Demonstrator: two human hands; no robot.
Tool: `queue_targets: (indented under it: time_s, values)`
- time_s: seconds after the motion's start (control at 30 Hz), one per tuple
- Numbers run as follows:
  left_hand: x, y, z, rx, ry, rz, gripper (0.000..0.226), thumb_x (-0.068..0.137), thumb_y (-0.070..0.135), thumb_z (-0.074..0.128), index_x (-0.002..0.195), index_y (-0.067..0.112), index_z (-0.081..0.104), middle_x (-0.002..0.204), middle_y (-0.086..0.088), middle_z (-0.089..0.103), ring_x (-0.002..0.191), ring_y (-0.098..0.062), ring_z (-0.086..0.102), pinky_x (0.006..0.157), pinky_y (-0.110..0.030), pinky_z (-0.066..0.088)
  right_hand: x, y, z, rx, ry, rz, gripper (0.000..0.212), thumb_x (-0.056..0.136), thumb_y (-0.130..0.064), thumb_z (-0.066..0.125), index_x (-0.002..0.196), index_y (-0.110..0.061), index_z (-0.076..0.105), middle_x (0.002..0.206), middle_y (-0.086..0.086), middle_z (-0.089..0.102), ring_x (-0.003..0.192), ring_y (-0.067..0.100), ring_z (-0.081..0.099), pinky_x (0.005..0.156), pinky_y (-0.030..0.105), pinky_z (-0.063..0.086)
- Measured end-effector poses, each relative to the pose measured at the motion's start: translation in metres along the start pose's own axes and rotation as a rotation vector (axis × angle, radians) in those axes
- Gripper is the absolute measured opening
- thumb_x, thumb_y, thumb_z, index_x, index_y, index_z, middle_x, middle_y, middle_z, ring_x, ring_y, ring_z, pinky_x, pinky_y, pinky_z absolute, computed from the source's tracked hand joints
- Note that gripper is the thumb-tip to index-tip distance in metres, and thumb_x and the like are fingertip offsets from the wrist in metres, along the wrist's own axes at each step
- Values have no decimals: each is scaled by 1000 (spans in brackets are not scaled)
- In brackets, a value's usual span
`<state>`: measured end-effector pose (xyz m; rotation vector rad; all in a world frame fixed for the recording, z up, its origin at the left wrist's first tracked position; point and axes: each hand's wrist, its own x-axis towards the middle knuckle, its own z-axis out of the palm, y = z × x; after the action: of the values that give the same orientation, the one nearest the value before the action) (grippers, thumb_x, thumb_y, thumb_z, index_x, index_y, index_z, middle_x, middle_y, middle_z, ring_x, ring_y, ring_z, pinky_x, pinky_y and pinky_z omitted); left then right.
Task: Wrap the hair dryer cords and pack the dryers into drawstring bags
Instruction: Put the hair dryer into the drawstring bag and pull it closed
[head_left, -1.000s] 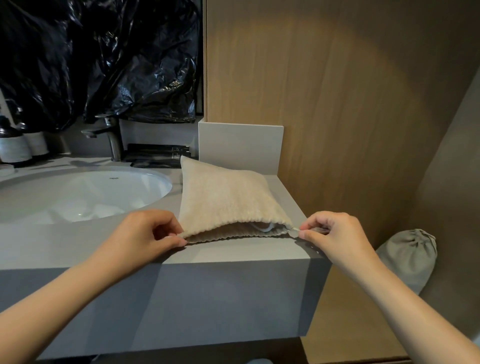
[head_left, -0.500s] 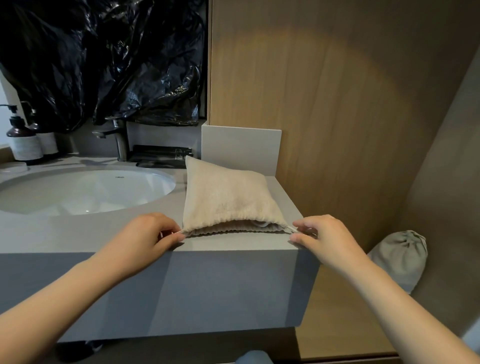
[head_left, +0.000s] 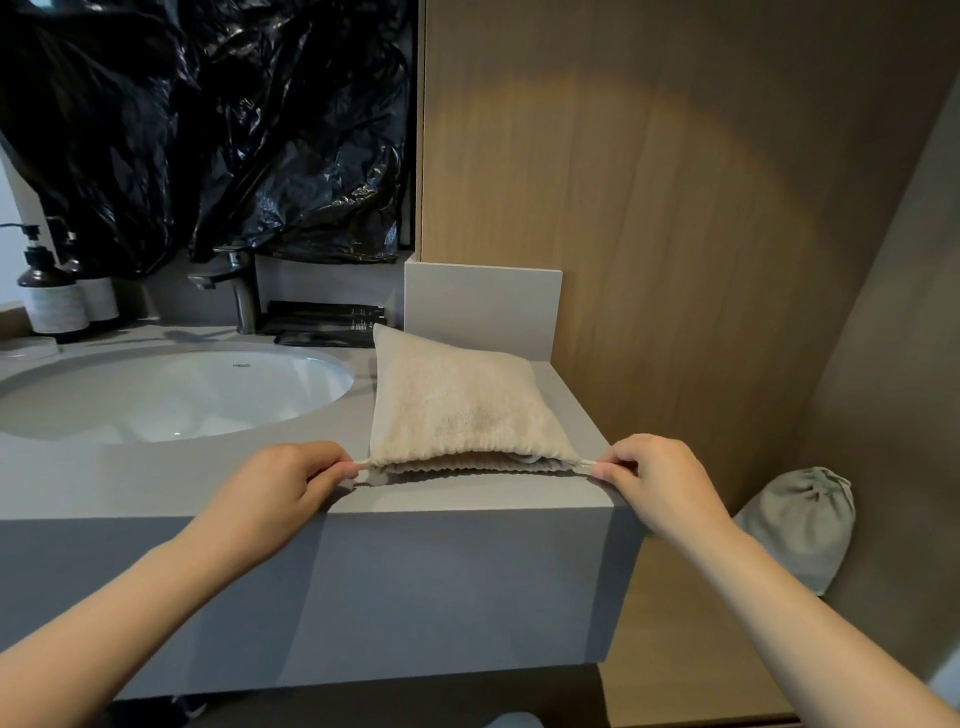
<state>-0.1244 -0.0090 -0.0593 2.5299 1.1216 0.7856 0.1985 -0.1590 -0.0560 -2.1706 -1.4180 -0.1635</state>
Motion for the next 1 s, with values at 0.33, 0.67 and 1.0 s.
queue_targets:
  time_s: [0.33, 0.67, 1.0]
  values:
    - [4, 0, -3, 156, -9, 85, 20, 94, 42, 54, 82, 30, 64, 72, 9, 63, 70, -10, 56, 65, -28, 46, -1, -3, 2, -72, -54, -80, 30, 87, -44, 63, 111, -26, 69, 107, -10, 66, 105, 16, 55, 87, 35, 49]
    - [27, 24, 14, 98, 5, 94, 19, 85, 39, 69, 72, 26, 69, 65, 7, 65, 65, -9, 58, 62, -27, 46, 4, -16, 12, -47, 14, -166, 18, 92, -35, 59, 90, -23, 73, 89, -10, 68, 91, 13, 56, 81, 36, 48]
    - [26, 12, 11, -104, 31, 124, 24, 86, 37, 68, 68, 23, 72, 61, 10, 66, 73, -4, 60, 60, -22, 45, 8, -10, 14, -55, -16, -207, 17, 97, -29, 51, 84, -23, 61, 77, -13, 62, 77, 9, 58, 71, 34, 51]
